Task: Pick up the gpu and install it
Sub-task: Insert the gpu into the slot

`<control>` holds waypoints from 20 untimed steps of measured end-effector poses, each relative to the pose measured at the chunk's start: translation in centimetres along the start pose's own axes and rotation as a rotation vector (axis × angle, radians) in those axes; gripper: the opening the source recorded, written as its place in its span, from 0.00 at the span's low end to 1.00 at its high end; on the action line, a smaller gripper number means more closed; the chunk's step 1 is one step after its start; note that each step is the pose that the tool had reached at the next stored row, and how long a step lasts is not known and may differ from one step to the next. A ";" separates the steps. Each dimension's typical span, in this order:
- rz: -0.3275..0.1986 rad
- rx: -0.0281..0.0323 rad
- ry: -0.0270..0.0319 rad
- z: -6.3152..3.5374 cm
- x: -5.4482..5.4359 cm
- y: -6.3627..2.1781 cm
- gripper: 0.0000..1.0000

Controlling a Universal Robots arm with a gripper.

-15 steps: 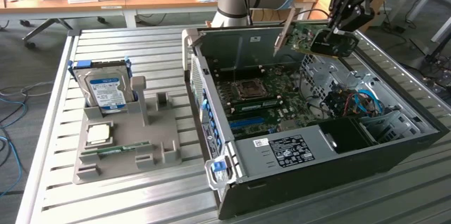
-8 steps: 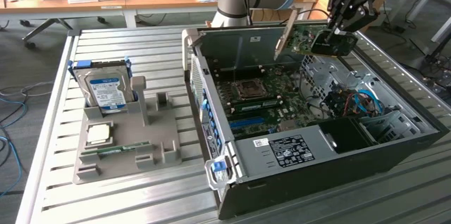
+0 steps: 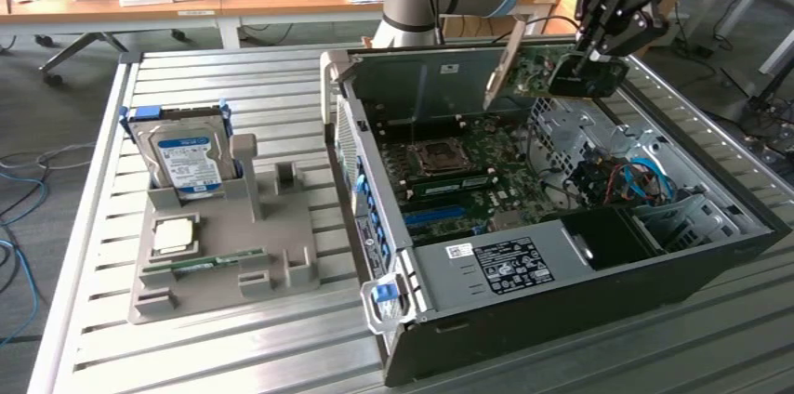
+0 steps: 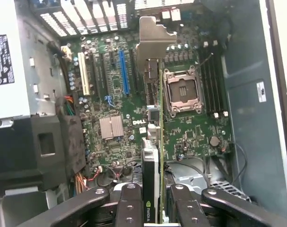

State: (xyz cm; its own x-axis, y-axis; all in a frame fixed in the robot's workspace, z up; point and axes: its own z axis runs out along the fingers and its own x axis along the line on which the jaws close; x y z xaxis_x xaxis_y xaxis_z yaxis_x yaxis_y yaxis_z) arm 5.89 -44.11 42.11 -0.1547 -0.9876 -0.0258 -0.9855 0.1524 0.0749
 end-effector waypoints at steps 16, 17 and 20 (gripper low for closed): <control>-0.070 0.0609 -0.0060 0.45 0.1 0.32 0.27; -0.073 0.0620 -0.0066 0.50 0.1 0.39 0.27; -0.080 0.0630 -0.0072 0.57 0.1 0.59 0.27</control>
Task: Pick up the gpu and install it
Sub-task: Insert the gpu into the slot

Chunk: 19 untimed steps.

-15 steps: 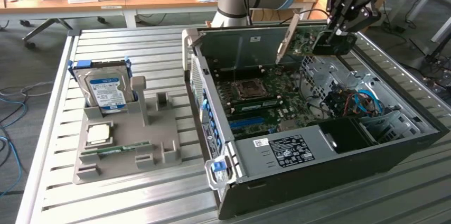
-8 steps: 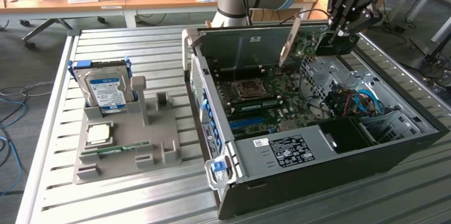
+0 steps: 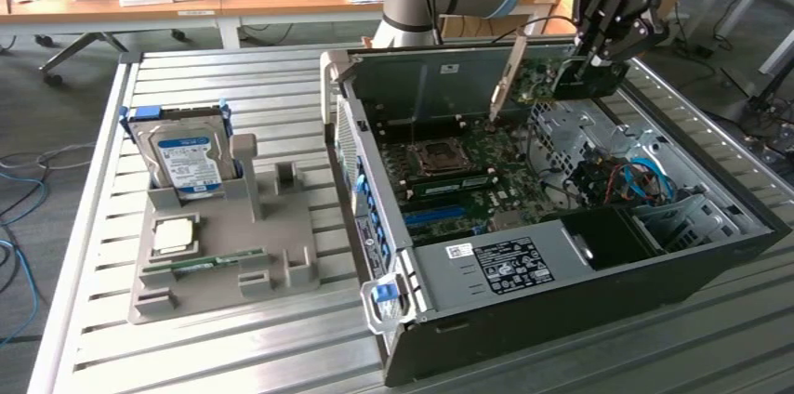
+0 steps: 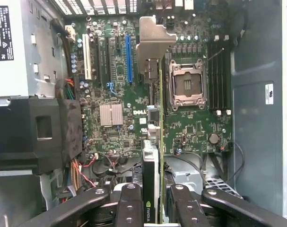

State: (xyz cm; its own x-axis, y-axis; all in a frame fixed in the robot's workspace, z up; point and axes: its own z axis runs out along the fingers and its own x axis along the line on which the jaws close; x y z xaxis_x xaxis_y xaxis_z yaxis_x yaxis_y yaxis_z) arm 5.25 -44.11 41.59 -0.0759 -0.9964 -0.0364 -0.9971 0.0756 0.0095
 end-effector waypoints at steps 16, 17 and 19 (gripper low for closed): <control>0.000 0.0007 -0.0007 0.08 0.2 1.95 0.27; 0.000 0.0008 -0.0007 0.10 0.2 2.03 0.27; 0.000 0.0007 -0.0005 0.10 0.2 2.06 0.27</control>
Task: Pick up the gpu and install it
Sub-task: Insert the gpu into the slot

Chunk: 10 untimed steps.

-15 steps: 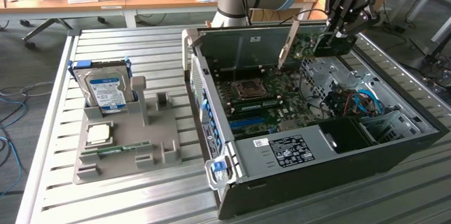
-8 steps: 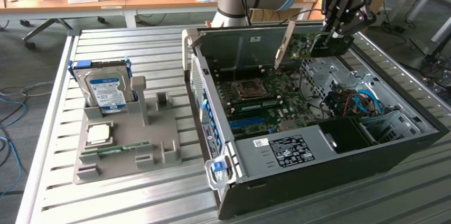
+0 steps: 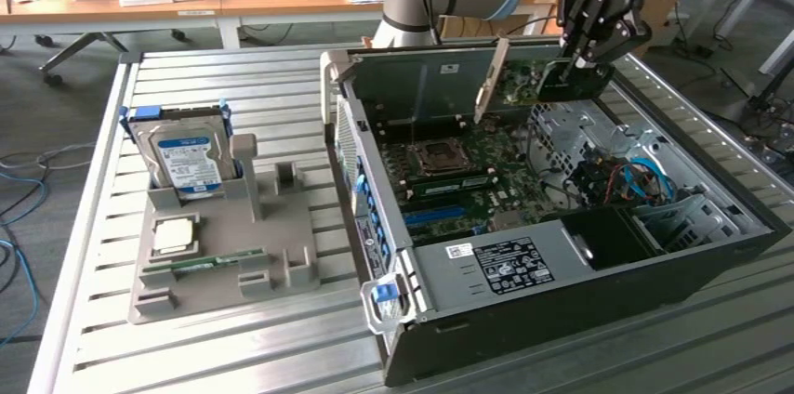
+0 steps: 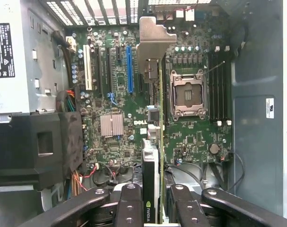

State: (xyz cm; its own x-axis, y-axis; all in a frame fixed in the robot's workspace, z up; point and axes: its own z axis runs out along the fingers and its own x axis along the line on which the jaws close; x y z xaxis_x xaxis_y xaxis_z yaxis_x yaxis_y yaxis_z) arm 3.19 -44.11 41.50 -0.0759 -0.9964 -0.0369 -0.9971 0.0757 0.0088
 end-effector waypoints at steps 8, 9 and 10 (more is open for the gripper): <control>0.000 -0.0001 0.0000 0.18 0.0 0.00 0.27; 0.000 0.0000 -0.0001 0.26 0.0 0.00 0.27; 0.000 -0.0001 0.0000 0.32 0.0 0.00 0.27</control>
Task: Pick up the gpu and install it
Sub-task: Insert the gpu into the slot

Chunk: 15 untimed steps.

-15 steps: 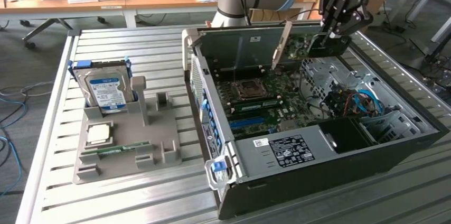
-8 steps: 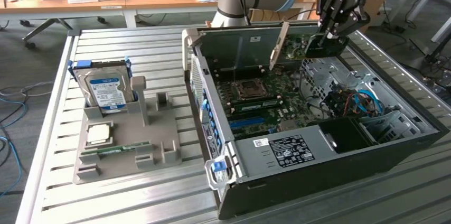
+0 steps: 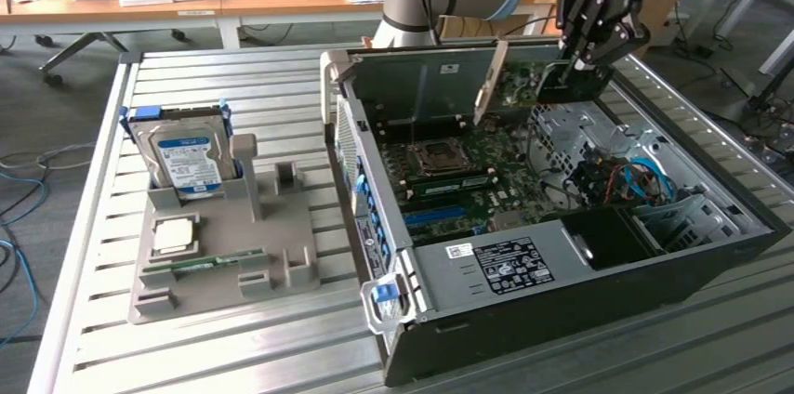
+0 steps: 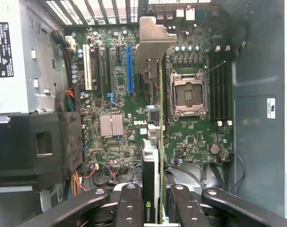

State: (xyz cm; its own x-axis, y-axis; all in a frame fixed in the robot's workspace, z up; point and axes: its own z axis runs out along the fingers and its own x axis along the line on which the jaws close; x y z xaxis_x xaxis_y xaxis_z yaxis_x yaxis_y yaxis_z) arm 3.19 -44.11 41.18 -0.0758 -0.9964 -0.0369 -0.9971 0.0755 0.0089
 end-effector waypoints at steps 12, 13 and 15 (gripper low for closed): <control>0.000 0.0000 0.0000 0.41 0.0 0.01 0.27; 0.000 0.0001 0.0000 0.41 0.0 0.01 0.27; 0.000 0.0001 -0.0003 0.46 0.0 0.01 0.27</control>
State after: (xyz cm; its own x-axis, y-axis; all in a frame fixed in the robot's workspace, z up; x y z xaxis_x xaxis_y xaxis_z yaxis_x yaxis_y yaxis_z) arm 3.17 -44.10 40.72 -0.0759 -0.9964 -0.0372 -0.9971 0.0756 0.0088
